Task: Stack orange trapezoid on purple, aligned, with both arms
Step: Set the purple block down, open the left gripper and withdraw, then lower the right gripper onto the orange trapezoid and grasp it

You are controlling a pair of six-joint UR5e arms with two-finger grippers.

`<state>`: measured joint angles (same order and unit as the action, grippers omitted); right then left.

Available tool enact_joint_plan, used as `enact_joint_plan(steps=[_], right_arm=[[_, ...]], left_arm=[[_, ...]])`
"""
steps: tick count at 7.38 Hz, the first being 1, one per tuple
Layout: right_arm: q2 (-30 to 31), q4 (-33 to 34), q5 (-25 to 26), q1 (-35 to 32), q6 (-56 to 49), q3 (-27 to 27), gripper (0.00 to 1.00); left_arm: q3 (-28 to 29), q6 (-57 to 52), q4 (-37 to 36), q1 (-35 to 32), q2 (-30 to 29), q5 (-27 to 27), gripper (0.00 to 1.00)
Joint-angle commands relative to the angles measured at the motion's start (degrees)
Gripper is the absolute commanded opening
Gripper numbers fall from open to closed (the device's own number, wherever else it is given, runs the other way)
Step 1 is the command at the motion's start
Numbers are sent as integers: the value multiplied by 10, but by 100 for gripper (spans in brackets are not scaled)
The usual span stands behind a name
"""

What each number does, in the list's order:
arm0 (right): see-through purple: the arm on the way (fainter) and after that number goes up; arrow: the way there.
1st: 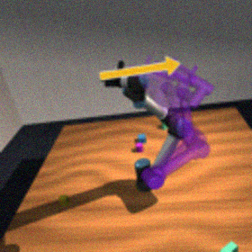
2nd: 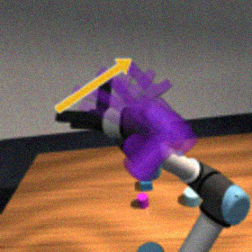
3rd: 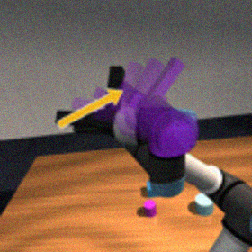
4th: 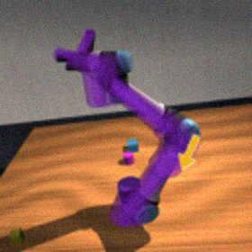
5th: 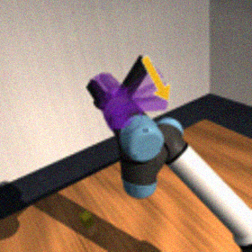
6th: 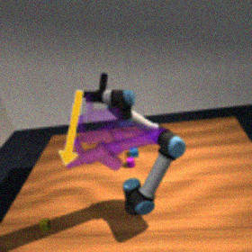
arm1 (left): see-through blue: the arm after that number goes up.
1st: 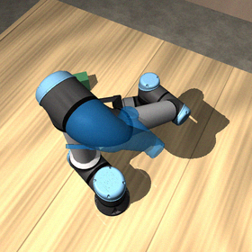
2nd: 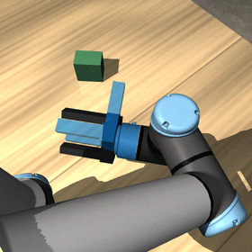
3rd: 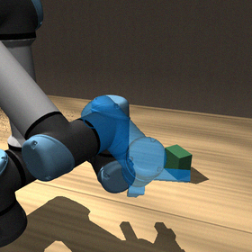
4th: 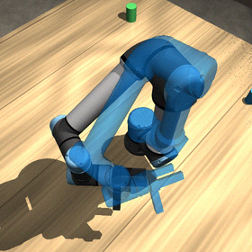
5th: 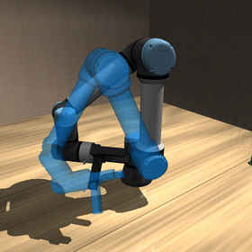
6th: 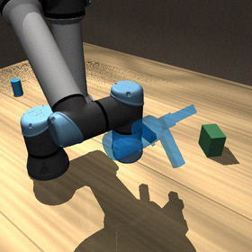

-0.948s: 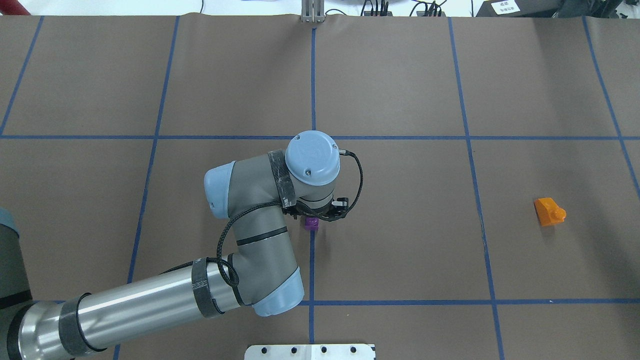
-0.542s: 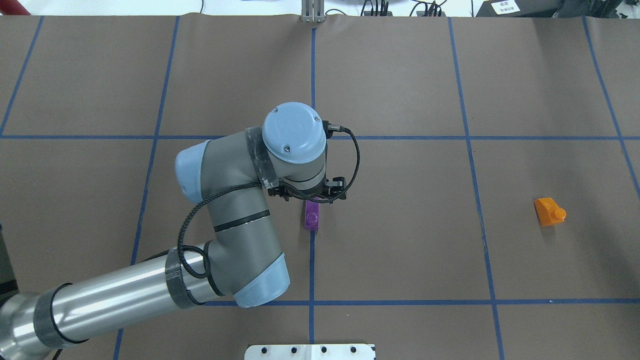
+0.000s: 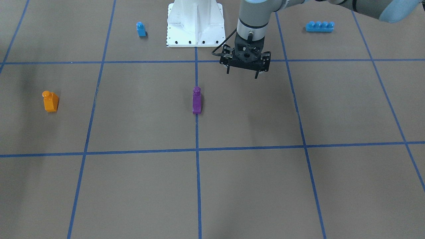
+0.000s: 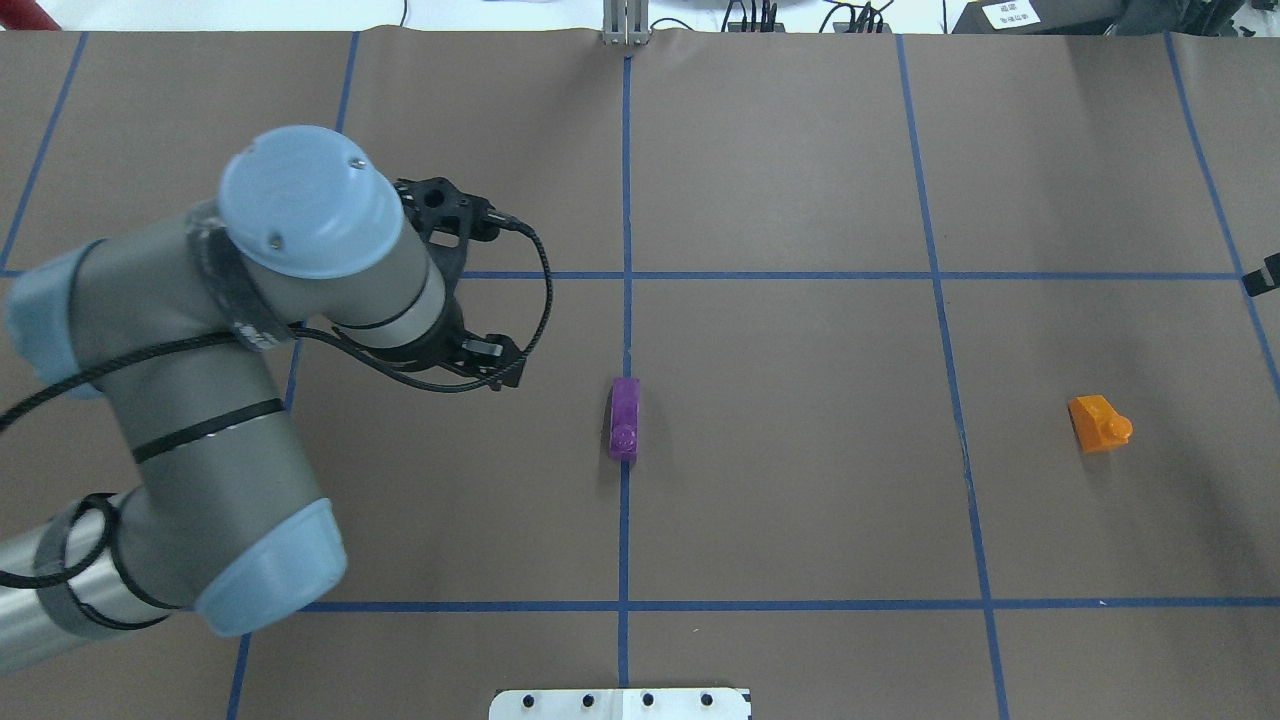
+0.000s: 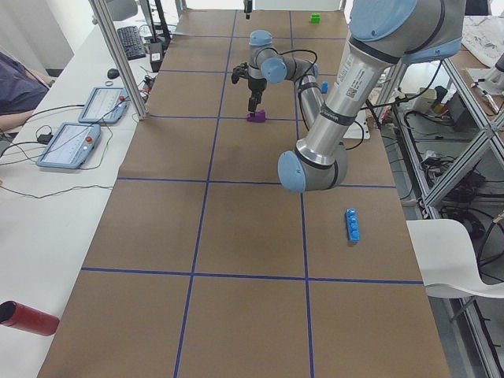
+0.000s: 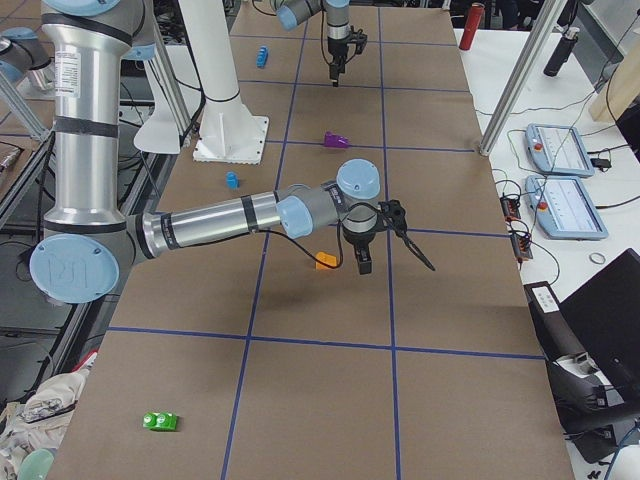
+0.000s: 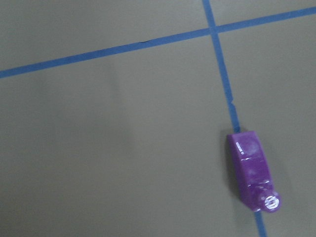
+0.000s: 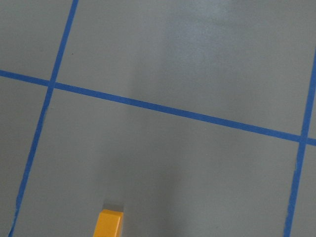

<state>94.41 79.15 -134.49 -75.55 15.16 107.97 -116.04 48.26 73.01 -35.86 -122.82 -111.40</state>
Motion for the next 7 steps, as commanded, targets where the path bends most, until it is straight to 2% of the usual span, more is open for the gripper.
enact_joint_plan(steps=[1, 2, 3, 4, 5, 7], right_arm=[[-2, -26, 4, 54, 109, 16, 100], [-3, -44, 25, 102, 198, 26, 100], [10, -104, 80, 153, 268, 19, 100], [25, -182, 116, 196, 325, -4, 100], [27, -229, 121, 214, 357, -34, 100], [36, -233, 145, 243, 367, -43, 99]], left_arm=[[-53, -159, -6, -106, 99, -105, 99], [-69, -215, -5, -136, 142, -120, 99], [-72, -225, -5, -139, 153, -119, 99], [-69, -220, -5, -137, 153, -119, 99], [-67, -220, -4, -137, 153, -118, 99], [-67, -218, -4, -136, 152, -119, 99]])
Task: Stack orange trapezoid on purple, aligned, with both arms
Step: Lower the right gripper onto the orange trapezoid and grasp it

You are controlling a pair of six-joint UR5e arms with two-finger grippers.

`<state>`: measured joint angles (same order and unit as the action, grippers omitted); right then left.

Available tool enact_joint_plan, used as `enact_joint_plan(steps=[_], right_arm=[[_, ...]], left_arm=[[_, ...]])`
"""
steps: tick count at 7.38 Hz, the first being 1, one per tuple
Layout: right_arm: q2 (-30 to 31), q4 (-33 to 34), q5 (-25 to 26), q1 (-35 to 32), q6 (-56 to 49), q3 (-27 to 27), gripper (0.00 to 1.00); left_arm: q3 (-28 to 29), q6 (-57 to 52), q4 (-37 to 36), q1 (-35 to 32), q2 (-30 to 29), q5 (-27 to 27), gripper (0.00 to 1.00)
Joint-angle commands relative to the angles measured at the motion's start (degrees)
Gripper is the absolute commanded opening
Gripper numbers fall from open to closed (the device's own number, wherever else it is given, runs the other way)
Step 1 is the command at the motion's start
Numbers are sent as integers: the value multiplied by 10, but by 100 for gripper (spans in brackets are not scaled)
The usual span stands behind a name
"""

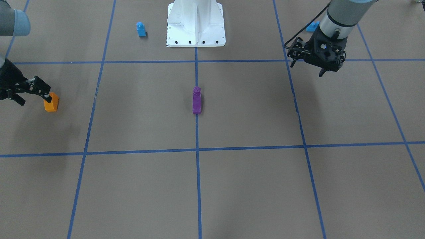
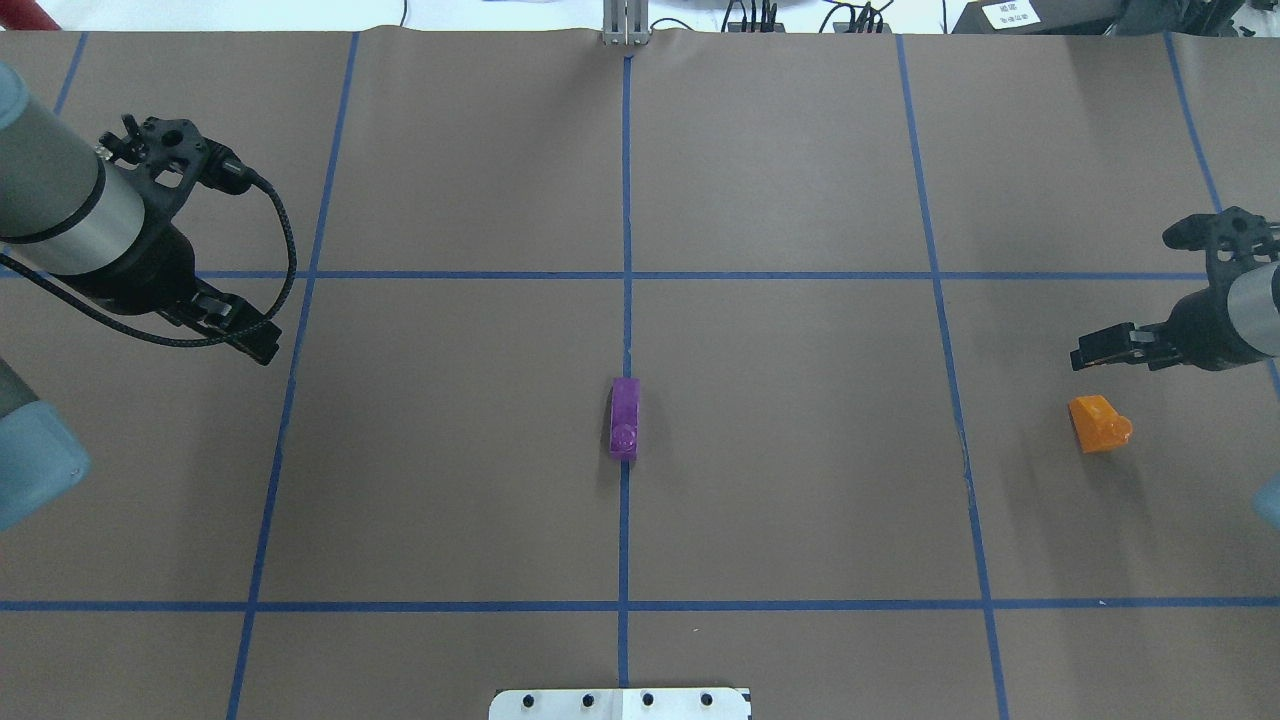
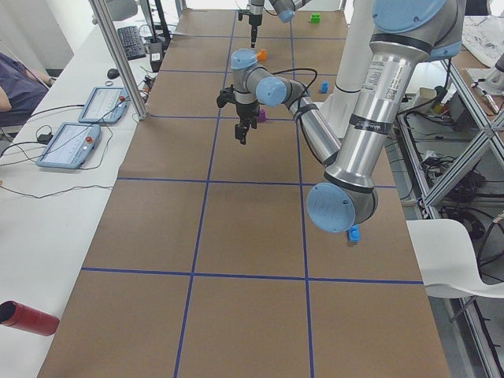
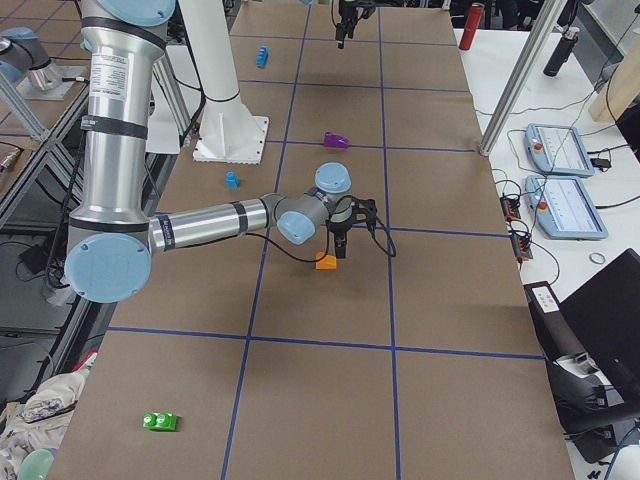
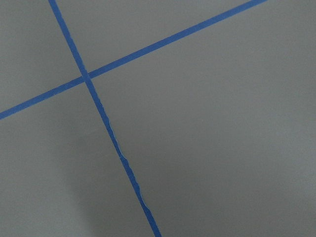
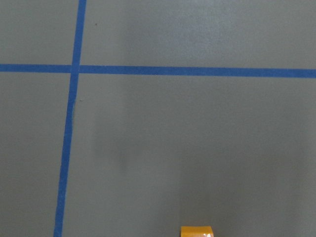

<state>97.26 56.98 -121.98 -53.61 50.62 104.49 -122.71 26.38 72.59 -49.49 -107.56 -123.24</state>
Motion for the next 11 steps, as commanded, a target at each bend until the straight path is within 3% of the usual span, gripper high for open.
enact_joint_plan(steps=[1, 4, 5, 7, 9, 10, 11], right_arm=[[22, -11, 28, 36, 11, -10, 96], [34, -9, 47, 62, 11, -16, 78], [33, -7, 46, 67, 11, -17, 60], [30, -5, 45, 72, 8, -17, 0], [27, -3, 34, 70, 7, -6, 0], [20, 22, 20, 62, 7, 15, 0], [-21, 93, 10, 53, 7, 48, 0]], left_arm=[[3, 2, 0, 1, 0, -1, 99], [5, 9, 2, 3, -3, 0, 99], [5, 9, 2, 3, -3, -1, 99], [5, 9, 2, 3, -3, -1, 99], [5, 9, 2, 3, -2, -1, 99], [5, 10, 2, 3, -2, -1, 99], [5, 10, 2, 3, -2, 0, 99]])
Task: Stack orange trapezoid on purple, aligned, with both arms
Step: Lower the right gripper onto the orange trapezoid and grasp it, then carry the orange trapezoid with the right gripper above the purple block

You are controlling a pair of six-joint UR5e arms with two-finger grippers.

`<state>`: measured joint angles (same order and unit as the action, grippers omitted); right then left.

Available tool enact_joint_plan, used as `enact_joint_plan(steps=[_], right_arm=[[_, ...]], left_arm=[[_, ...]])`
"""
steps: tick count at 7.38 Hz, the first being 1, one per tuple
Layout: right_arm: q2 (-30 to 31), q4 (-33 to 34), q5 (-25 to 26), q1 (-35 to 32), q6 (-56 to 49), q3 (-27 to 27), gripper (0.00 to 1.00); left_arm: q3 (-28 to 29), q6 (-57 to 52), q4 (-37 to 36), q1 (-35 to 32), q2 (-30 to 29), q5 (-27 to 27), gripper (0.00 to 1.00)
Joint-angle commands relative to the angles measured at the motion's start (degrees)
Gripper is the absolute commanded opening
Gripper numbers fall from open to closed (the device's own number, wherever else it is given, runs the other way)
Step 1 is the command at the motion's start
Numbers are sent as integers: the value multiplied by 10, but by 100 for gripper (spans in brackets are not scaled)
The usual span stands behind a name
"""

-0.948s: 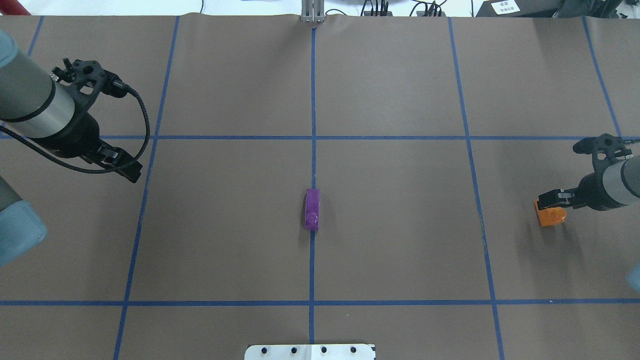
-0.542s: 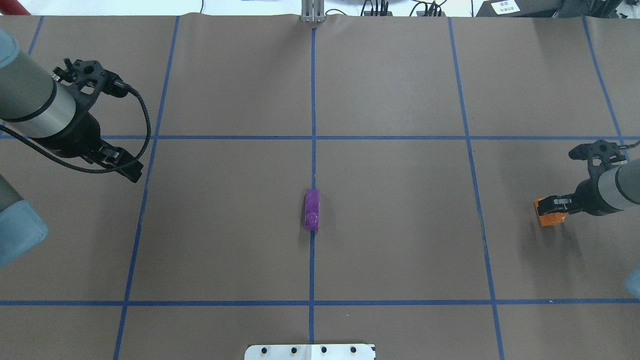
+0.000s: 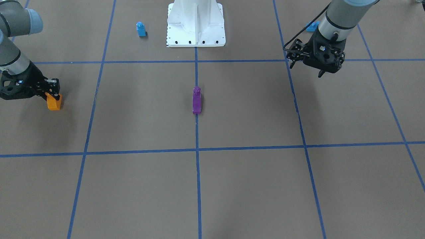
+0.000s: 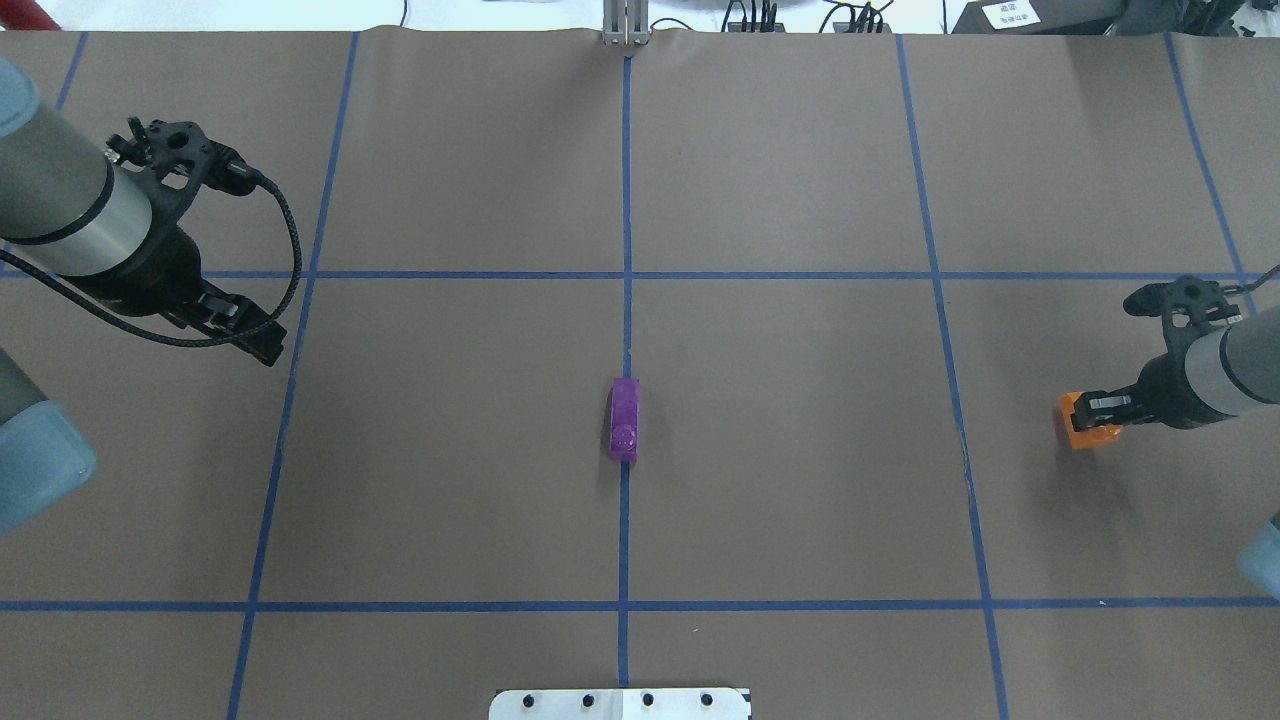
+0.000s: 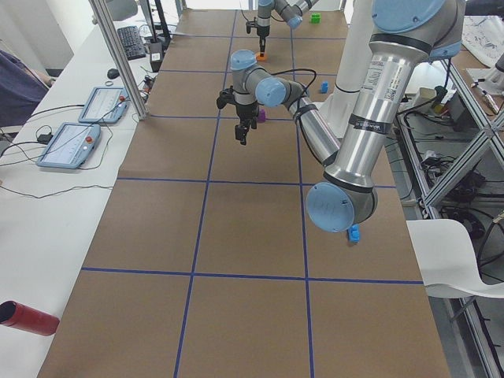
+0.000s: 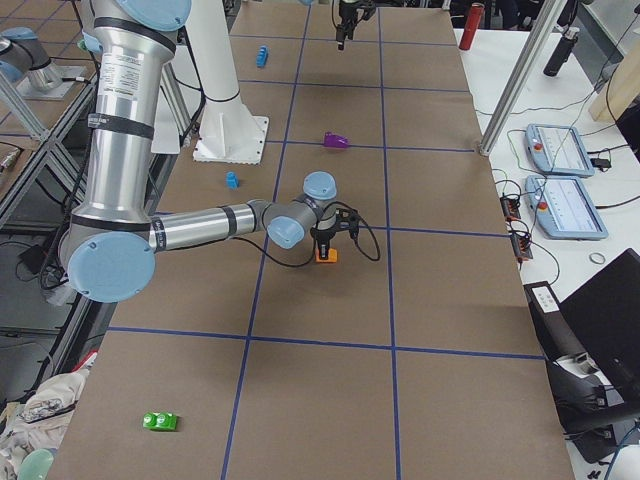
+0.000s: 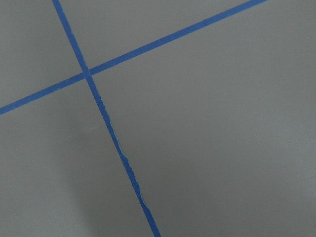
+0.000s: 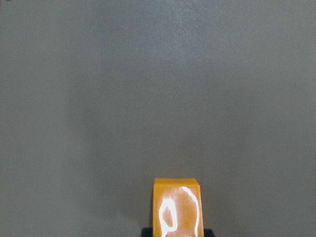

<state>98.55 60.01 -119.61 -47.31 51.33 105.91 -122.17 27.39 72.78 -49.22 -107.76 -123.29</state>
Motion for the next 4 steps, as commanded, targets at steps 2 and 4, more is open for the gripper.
enact_joint_plan(steps=[2, 4], right_arm=[[-148, 231, -14, -9, 10, 72, 0], [-262, 306, -12, 26, 96, 68, 0]], left_arm=[[-1, 21, 0, 2, 1, 2, 99], [-4, 70, 1, 1, 2, -2, 99]])
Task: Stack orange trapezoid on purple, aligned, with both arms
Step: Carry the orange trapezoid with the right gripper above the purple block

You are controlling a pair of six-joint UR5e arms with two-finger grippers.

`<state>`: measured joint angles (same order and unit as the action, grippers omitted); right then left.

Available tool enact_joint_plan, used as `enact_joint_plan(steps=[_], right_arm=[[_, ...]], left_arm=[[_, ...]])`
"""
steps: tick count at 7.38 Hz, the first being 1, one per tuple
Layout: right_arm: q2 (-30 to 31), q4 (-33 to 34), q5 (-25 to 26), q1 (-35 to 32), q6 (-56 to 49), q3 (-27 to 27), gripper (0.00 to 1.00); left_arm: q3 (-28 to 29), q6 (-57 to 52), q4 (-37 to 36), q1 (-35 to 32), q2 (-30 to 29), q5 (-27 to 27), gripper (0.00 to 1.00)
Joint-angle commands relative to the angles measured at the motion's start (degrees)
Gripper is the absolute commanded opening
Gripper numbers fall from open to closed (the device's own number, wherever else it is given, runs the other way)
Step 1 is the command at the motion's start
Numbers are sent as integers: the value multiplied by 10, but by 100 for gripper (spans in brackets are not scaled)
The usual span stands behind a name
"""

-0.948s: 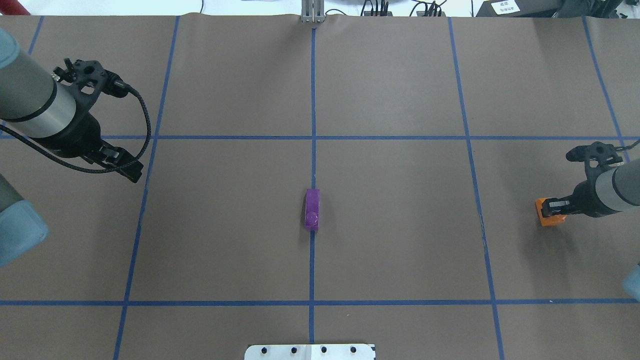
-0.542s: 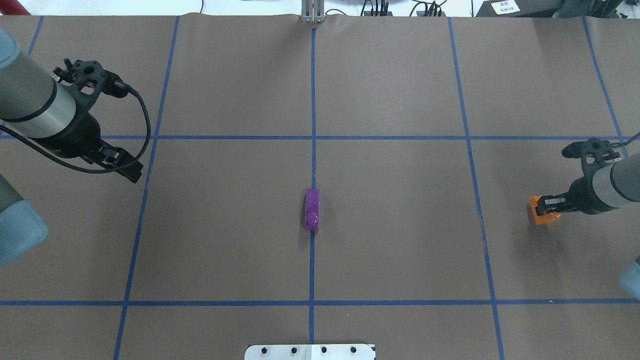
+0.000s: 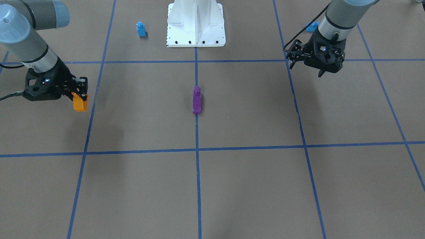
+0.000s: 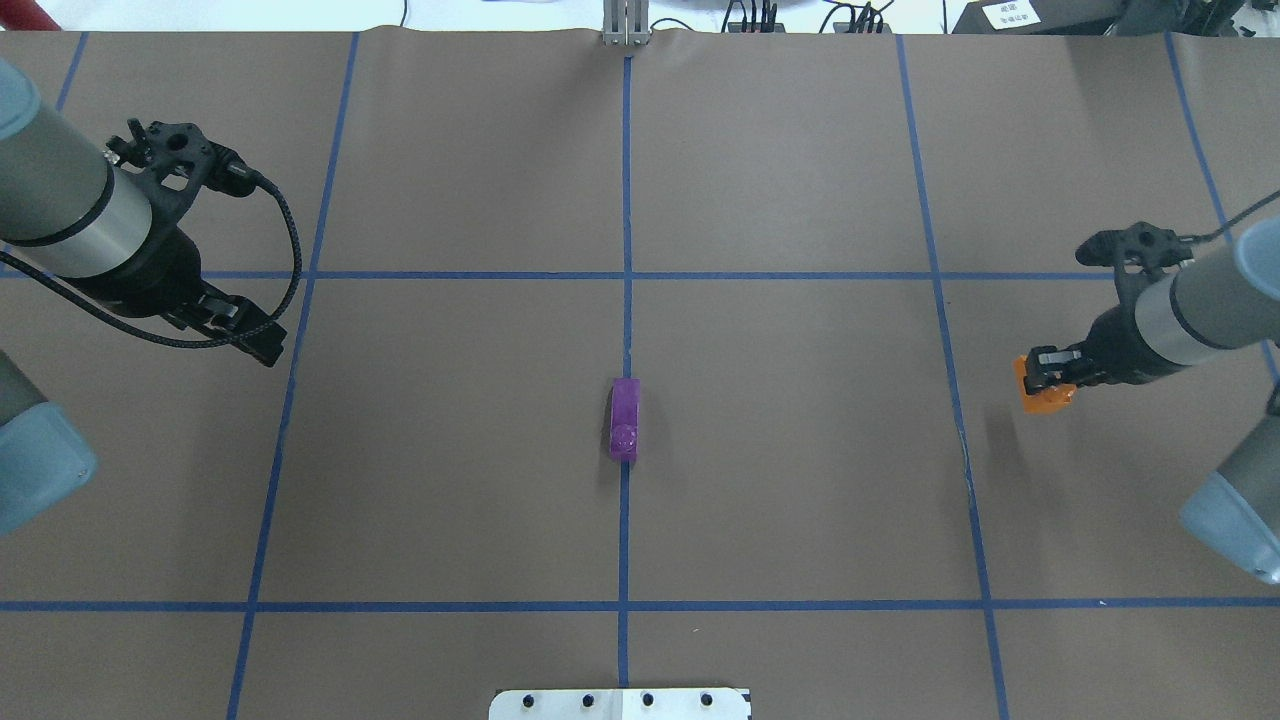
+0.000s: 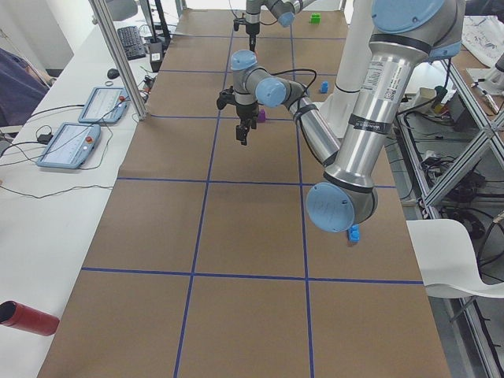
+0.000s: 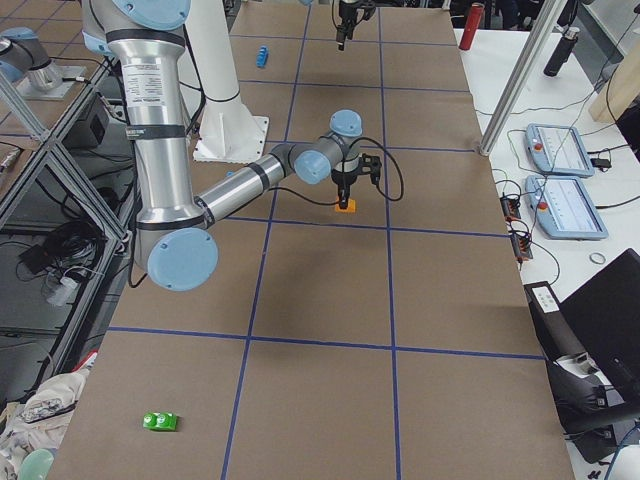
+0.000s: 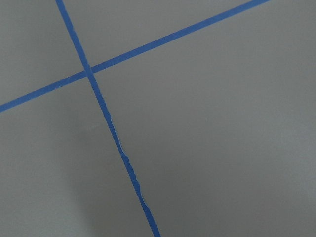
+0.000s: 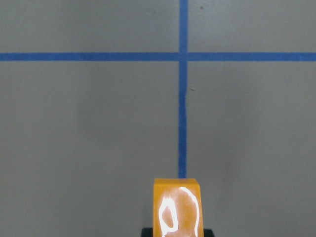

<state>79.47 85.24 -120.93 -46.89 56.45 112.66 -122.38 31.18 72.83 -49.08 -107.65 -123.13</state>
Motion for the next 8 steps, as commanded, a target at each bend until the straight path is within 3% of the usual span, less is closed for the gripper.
enact_joint_plan(steps=[1, 2, 4, 8], right_arm=[[-121, 91, 4, 47, 72, -3, 0], [-175, 126, 11, 82, 115, -14, 0], [-270, 131, 68, 143, 207, -72, 0], [-361, 133, 131, 205, 309, -160, 0]], left_arm=[[-2, 83, 0, -1, 2, 0, 100], [-4, 119, 0, -1, 2, 3, 99], [-3, 171, 26, -1, 4, 3, 100], [-1, 183, 30, 1, 2, 3, 100]])
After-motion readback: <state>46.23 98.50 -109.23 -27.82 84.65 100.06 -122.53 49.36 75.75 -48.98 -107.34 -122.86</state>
